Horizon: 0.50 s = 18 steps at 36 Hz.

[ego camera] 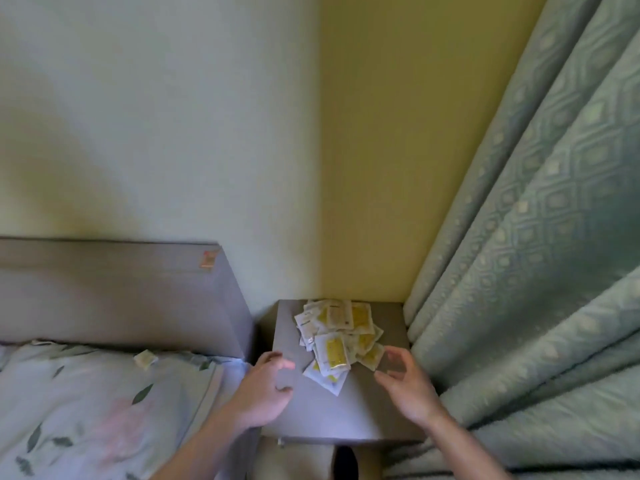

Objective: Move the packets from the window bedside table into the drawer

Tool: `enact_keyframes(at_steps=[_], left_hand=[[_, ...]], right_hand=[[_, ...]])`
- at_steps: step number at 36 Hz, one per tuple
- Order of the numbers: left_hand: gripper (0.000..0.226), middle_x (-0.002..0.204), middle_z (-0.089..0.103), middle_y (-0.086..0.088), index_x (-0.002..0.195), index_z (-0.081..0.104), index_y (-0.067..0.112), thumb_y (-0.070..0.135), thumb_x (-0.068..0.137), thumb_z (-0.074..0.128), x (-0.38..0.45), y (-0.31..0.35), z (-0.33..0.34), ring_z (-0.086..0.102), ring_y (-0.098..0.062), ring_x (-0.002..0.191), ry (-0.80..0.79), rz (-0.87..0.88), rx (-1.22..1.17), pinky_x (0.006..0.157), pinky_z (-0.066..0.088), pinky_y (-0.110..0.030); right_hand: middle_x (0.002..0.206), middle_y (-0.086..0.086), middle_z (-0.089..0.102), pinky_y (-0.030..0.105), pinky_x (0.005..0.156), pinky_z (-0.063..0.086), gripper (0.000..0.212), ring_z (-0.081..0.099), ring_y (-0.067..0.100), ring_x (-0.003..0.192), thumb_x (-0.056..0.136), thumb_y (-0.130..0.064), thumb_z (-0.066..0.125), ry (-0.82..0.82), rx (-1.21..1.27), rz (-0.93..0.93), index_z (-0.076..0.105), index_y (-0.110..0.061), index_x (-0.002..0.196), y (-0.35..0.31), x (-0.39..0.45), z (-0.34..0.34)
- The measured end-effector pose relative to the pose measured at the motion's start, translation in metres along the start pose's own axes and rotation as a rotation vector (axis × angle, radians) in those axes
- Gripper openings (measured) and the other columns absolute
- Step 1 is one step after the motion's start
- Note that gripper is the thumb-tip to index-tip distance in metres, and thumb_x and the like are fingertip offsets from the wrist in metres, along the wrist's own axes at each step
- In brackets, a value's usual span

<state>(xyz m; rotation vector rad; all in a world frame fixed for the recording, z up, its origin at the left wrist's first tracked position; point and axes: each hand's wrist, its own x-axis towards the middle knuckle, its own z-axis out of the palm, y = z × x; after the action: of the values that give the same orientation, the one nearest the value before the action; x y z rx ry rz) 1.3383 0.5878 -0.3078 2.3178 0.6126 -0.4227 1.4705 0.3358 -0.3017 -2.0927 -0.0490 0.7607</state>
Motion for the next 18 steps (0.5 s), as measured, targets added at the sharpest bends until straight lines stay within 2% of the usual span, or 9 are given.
enact_keyframes(at_steps=[2, 3, 6, 8, 9, 11, 15, 16, 18], left_hand=[[0.043, 0.142, 0.040, 0.012, 0.131, 0.055, 0.033, 0.027, 0.089, 0.063, 0.025, -0.001, 0.003, 0.047, -0.007, 0.132, -0.007, -0.031, -0.014, 0.108, 0.034, -0.021], [0.042, 0.139, 0.041, 0.014, 0.130, 0.056, 0.032, 0.026, 0.089, 0.063, 0.035, -0.001, 0.006, 0.049, -0.004, 0.127, -0.014, -0.043, -0.023, 0.103, 0.034, -0.017], [0.040, 0.133, 0.043, 0.014, 0.128, 0.058, 0.027, 0.021, 0.089, 0.063, 0.066, -0.001, 0.018, 0.051, -0.001, 0.107, -0.043, -0.056, -0.056, 0.092, 0.029, -0.009], [0.039, 0.133, 0.046, 0.011, 0.123, 0.059, 0.030, 0.018, 0.087, 0.064, 0.090, -0.008, 0.031, 0.055, -0.002, 0.106, -0.066, -0.072, -0.093, 0.096, 0.036, -0.012], [0.038, 0.132, 0.046, 0.011, 0.121, 0.059, 0.032, 0.018, 0.086, 0.063, 0.104, -0.014, 0.039, 0.056, -0.001, 0.106, -0.076, -0.086, -0.111, 0.097, 0.038, -0.013], [0.038, 0.129, 0.045, 0.015, 0.121, 0.058, 0.034, 0.019, 0.087, 0.063, 0.130, -0.023, 0.053, 0.056, 0.001, 0.106, -0.090, -0.106, -0.140, 0.093, 0.041, -0.011], [0.036, 0.124, 0.044, 0.020, 0.123, 0.058, 0.034, 0.020, 0.090, 0.062, 0.175, -0.041, 0.079, 0.054, 0.002, 0.107, -0.099, -0.131, -0.184, 0.093, 0.042, -0.013], [0.034, 0.123, 0.044, 0.020, 0.121, 0.059, 0.035, 0.020, 0.090, 0.063, 0.184, -0.047, 0.085, 0.055, 0.002, 0.106, -0.099, -0.147, -0.203, 0.094, 0.044, -0.015], [0.033, 0.122, 0.045, 0.019, 0.115, 0.057, 0.038, 0.019, 0.089, 0.065, 0.200, -0.060, 0.096, 0.056, 0.000, 0.108, -0.082, -0.183, -0.243, 0.095, 0.043, -0.015]], right_hand=[[0.103, -0.006, 0.067, 0.011, 0.060, 0.044, 0.037, 0.063, 0.002, 0.082, 0.088, -0.016, 0.075, 0.012, -0.017, 0.025, 0.053, -0.027, 0.115, -0.003, 0.036, -0.001], [0.099, -0.006, 0.069, 0.014, 0.061, 0.044, 0.035, 0.063, 0.004, 0.081, 0.087, -0.021, 0.077, 0.017, -0.034, 0.043, 0.055, -0.027, 0.114, -0.004, 0.052, -0.001], [0.100, -0.012, 0.065, 0.027, 0.075, 0.046, 0.032, 0.062, 0.011, 0.090, 0.086, -0.028, 0.075, 0.002, -0.103, 0.077, 0.057, -0.028, 0.112, -0.005, 0.099, 0.004], [0.112, -0.013, 0.065, 0.029, 0.086, 0.049, 0.033, 0.060, 0.011, 0.098, 0.084, -0.030, 0.073, -0.003, -0.130, 0.079, 0.058, -0.031, 0.114, -0.003, 0.132, 0.012], [0.114, -0.012, 0.064, 0.026, 0.085, 0.050, 0.035, 0.059, 0.012, 0.099, 0.085, -0.029, 0.072, -0.012, -0.132, 0.093, 0.058, -0.031, 0.117, -0.002, 0.147, 0.017], [0.111, -0.008, 0.060, 0.005, 0.065, 0.040, 0.039, 0.055, 0.013, 0.098, 0.091, -0.020, 0.069, -0.040, -0.144, 0.126, 0.057, -0.021, 0.128, -0.003, 0.179, 0.026], [0.121, 0.006, 0.053, 0.005, 0.038, 0.034, 0.044, 0.056, 0.021, 0.095, 0.097, -0.016, 0.063, -0.056, -0.082, 0.239, 0.047, -0.008, 0.137, 0.006, 0.239, 0.049], [0.121, 0.004, 0.053, 0.009, 0.041, 0.038, 0.044, 0.057, 0.020, 0.094, 0.096, -0.019, 0.065, -0.026, -0.094, 0.259, 0.046, -0.010, 0.135, 0.011, 0.253, 0.057], [0.125, 0.002, 0.057, 0.022, 0.061, 0.051, 0.047, 0.061, 0.019, 0.097, 0.091, -0.030, 0.071, 0.000, -0.107, 0.292, 0.047, -0.015, 0.129, 0.020, 0.280, 0.074]])
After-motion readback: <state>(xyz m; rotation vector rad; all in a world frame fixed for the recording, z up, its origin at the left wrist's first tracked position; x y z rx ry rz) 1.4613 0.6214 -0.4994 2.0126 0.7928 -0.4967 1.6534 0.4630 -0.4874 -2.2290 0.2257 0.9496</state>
